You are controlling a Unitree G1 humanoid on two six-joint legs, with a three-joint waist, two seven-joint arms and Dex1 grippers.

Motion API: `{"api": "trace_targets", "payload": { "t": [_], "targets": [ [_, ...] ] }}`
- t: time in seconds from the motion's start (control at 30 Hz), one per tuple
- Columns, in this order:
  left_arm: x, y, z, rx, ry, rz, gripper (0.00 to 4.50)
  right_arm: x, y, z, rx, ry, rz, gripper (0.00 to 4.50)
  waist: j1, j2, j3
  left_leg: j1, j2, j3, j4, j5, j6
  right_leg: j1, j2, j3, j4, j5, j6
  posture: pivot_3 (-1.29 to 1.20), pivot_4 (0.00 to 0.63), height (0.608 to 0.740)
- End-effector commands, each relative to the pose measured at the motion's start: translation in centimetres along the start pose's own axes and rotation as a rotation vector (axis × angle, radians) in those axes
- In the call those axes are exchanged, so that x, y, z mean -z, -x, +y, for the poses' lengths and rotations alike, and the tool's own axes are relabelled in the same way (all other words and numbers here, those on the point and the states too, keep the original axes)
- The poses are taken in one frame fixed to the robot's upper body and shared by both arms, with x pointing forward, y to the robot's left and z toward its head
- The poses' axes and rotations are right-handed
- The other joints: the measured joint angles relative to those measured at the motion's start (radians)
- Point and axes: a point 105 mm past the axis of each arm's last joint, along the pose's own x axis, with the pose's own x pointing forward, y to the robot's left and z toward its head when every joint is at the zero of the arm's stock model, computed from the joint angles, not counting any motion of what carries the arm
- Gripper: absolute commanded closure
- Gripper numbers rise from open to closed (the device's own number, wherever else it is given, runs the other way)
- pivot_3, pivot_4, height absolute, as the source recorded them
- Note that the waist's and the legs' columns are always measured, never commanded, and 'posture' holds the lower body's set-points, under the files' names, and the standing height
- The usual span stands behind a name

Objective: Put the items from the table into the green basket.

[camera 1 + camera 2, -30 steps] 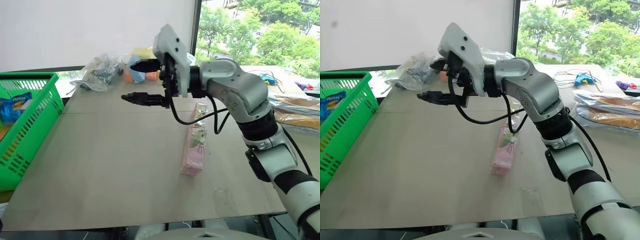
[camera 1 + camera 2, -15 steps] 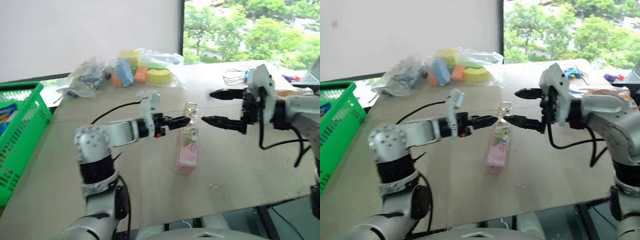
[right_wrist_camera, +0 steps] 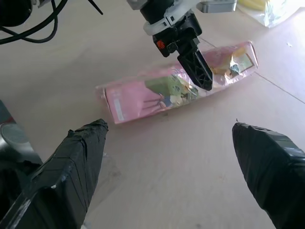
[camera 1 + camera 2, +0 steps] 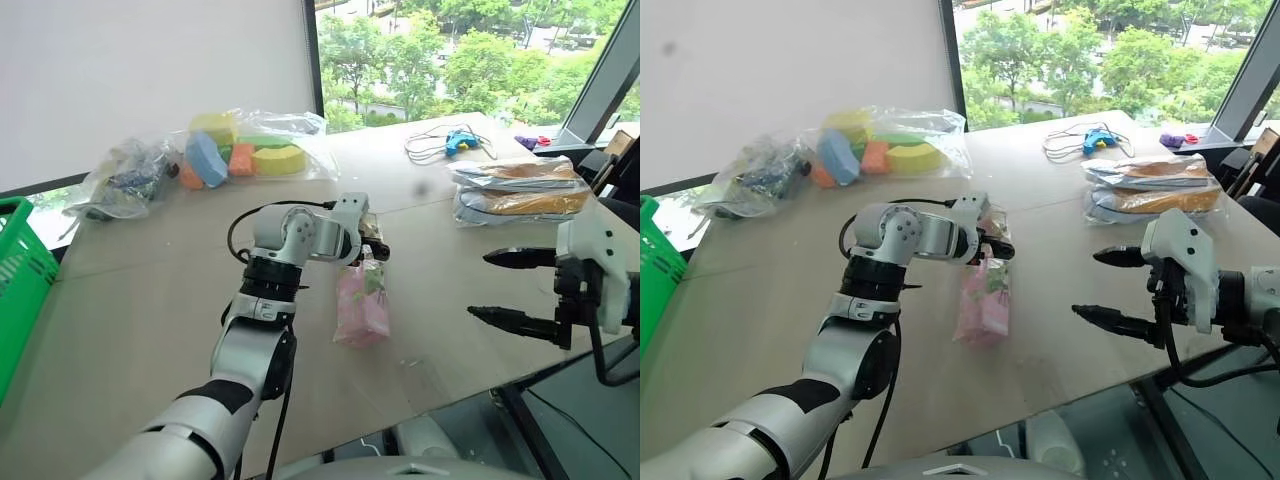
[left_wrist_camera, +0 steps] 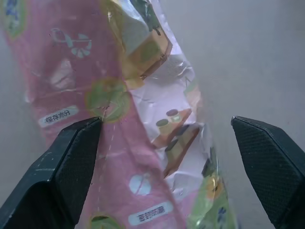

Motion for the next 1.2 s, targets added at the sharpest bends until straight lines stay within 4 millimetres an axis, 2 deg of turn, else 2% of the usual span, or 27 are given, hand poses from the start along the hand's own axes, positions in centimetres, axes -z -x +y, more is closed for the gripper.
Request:
{"api": "trace_targets", "payload": {
  "t": [0.03,0.07,0.2,0.23,0.27,0.33,0.4,0.5,0.6,0.7,0.8,0.87,0.97,1.03,1.07,1.1,1.2],
  "targets": [
    [1.9,-2.1,-0.2,0.008,-0.005,0.08,0.56,-0.7,0.2,-0.4,0.049,0.078,-0.019,0.0,-0.015,0.002,-0.001,0.0,0.0,-0.001,0.0,0.0,0.0,0.001,0.0,-0.001,-0.002,0.0,0.001,-0.39,0.009,0.74],
    [2.1,-2.2,0.1,-0.002,-0.015,0.087,0.89,-0.8,0.1,-0.5,0.055,0.082,-0.027,0.0,-0.021,0.002,-0.002,0.0,0.0,-0.001,0.0,-0.001,0.001,0.002,0.0,-0.001,-0.003,0.0,0.001,-0.39,0.007,0.74],
    [2.5,-2.1,0.9,-0.015,-0.03,0.095,2.68,-1.5,-0.5,-0.5,0.048,0.092,-0.069,0.0,-0.054,0.004,-0.003,0.001,0.0,-0.005,0.0,-0.005,0.0,0.008,-0.003,0.0,-0.005,-0.001,0.004,-0.36,0.004,0.74],
    [2.5,-1.9,0.8,-0.002,-0.032,0.089,3.43,-1.5,-0.7,-0.6,0.044,0.096,-0.071,0.0,-0.057,0.004,-0.003,0.001,0.0,-0.005,0.0,-0.006,0.0,0.008,-0.004,0.0,-0.006,-0.001,0.004,-0.35,0.003,0.74],
    [2.4,-1.6,0.6,0.022,-0.034,0.081,3.59,-1.4,-0.9,-0.6,0.041,0.1,-0.071,0.0,-0.062,0.004,-0.003,0.001,0.0,-0.006,0.0,-0.006,0.0,0.008,-0.004,0.0,-0.006,-0.001,0.004,-0.35,0.001,0.74],
    [1.5,-0.5,-0.2,0.09,-0.023,0.025,4.45,-1.6,-1.1,-0.7,0.033,0.11,-0.077,0.0,-0.064,0.004,-0.002,0.001,0.0,-0.007,0.0,-0.006,0.001,0.008,-0.004,-0.001,-0.007,-0.001,0.005,-0.33,0.0,0.74],
    [0.4,1.0,-0.2,0.12,-0.017,-0.055,4.45,-2.2,-1.3,-0.8,0.022,0.118,-0.107,0.0,-0.066,0.005,-0.002,0.001,0.0,-0.01,0.0,-0.006,0.001,0.007,-0.005,-0.001,-0.009,-0.001,0.005,-0.3,0.0,0.74],
    [-0.1,4.8,-0.2,0.257,0.036,-0.165,4.45,-3.5,-2.0,-1.4,0.018,0.14,-0.176,0.0,-0.067,0.006,0.001,-0.001,0.0,-0.011,0.0,-0.004,0.005,0.003,-0.005,0.0,-0.009,-0.001,0.005,-0.26,0.0,0.74],
    [1.1,7.5,2.2,0.249,0.097,-0.249,4.45,-4.6,-3.5,-2.0,-0.001,0.153,-0.241,0.0,-0.061,0.008,0.001,-0.001,0.0,-0.011,-0.001,-0.004,0.005,0.002,-0.005,0.001,-0.008,-0.001,0.005,-0.2,0.0,0.74],
    [2.1,8.9,3.7,0.214,0.104,-0.293,4.45,-5.2,-4.7,-2.4,-0.023,0.175,-0.273,0.0,-0.032,0.009,0.001,0.0,0.0,-0.012,-0.001,-0.004,0.005,0.002,-0.005,0.001,-0.006,-0.001,0.005,-0.17,0.0,0.74],
    [3.5,10.3,5.7,0.143,0.137,-0.339,4.45,-5.3,-6.1,-5.0,-0.007,0.19,-0.286,0.0,0.014,0.009,0.003,0.0,-0.001,-0.013,0.001,-0.003,0.005,0.002,-0.005,0.001,-0.006,-0.001,0.005,-0.08,0.0,0.74],
    [3.9,11.0,5.7,0.136,0.114,-0.354,4.45,-5.5,-6.2,-6.3,0.007,0.212,-0.283,0.0,0.059,0.008,0.004,-0.001,-0.002,-0.013,0.002,-0.003,0.005,0.002,-0.006,0.001,-0.006,-0.001,0.004,-0.05,0.0,0.74],
    [4.3,11.5,5.8,0.119,0.108,-0.369,3.7,-6.1,-6.3,-7.3,0.007,0.231,-0.294,0.0,0.118,0.01,0.005,-0.001,-0.002,-0.013,0.002,-0.003,0.005,0.002,-0.006,0.001,-0.006,0.002,0.0,-0.03,0.0,0.74],
    [4.2,11.7,6.3,0.1,0.143,-0.389,2.69,-6.2,-6.4,-7.5,-0.003,0.243,-0.296,0.0,0.152,0.01,0.005,-0.002,-0.002,-0.014,0.002,-0.003,0.005,0.001,-0.006,0.001,-0.006,0.002,0.0,-0.02,0.0,0.74],
    [4.2,11.7,6.7,0.081,0.157,-0.394,2.41,-6.2,-6.5,-7.5,-0.007,0.247,-0.295,0.0,0.164,0.01,0.005,-0.002,-0.002,-0.014,0.002,-0.003,0.005,0.001,-0.006,0.001,-0.006,0.002,-0.001,-0.01,0.0,0.74],
    [4.2,11.5,6.7,0.091,0.175,-0.392,1.94,-6.0,-6.5,-7.5,-0.016,0.246,-0.29,0.0,0.178,0.01,0.005,-0.003,-0.002,-0.014,0.001,-0.003,0.004,0.001,-0.006,0.0,-0.006,0.002,-0.001,-0.01,0.0,0.74],
    [4.4,10.6,4.9,0.178,0.151,-0.351,0.52,-5.2,-6.7,-7.4,-0.048,0.243,-0.255,0.0,0.194,0.01,0.005,-0.003,-0.002,-0.013,0.001,-0.001,0.001,0.0,-0.006,0.001,-0.006,0.002,-0.001,-0.02,0.0,0.74]
  ]
}}
